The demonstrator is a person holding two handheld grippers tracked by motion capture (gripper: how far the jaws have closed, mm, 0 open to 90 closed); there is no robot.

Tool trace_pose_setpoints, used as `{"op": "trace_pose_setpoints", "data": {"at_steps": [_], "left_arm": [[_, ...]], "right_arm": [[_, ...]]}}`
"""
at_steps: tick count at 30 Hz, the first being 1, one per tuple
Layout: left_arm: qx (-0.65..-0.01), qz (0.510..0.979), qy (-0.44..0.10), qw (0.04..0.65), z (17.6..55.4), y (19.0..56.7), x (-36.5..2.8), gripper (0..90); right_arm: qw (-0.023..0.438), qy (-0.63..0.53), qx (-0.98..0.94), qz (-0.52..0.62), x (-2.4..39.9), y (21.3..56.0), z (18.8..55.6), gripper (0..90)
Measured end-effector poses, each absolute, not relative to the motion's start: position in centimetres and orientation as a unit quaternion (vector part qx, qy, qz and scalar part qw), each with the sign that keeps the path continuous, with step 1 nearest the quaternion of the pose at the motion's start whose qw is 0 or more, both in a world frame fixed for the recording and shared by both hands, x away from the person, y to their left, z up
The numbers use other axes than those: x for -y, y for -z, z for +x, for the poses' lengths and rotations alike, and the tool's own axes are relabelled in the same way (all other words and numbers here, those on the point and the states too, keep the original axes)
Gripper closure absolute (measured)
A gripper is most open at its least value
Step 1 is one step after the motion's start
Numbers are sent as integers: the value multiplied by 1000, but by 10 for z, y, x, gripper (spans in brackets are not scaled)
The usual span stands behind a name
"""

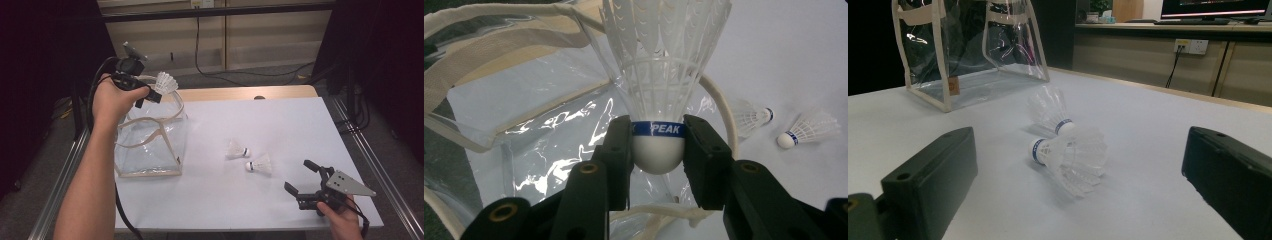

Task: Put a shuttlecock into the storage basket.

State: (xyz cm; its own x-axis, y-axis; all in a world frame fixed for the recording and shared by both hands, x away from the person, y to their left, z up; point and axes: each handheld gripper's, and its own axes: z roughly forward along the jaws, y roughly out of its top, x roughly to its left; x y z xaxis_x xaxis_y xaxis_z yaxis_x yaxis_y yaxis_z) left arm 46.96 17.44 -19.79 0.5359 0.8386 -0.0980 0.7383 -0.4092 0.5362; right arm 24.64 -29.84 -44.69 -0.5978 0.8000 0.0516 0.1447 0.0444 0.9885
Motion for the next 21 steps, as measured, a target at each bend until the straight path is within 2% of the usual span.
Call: {"op": "trace_pose_setpoints", "data": {"at_steps": [21], "left_arm": [[-487,825,-98,269,471,198,-184,657]], "right_arm": [[276,-593,-669,353,298,447,247,8]]}}
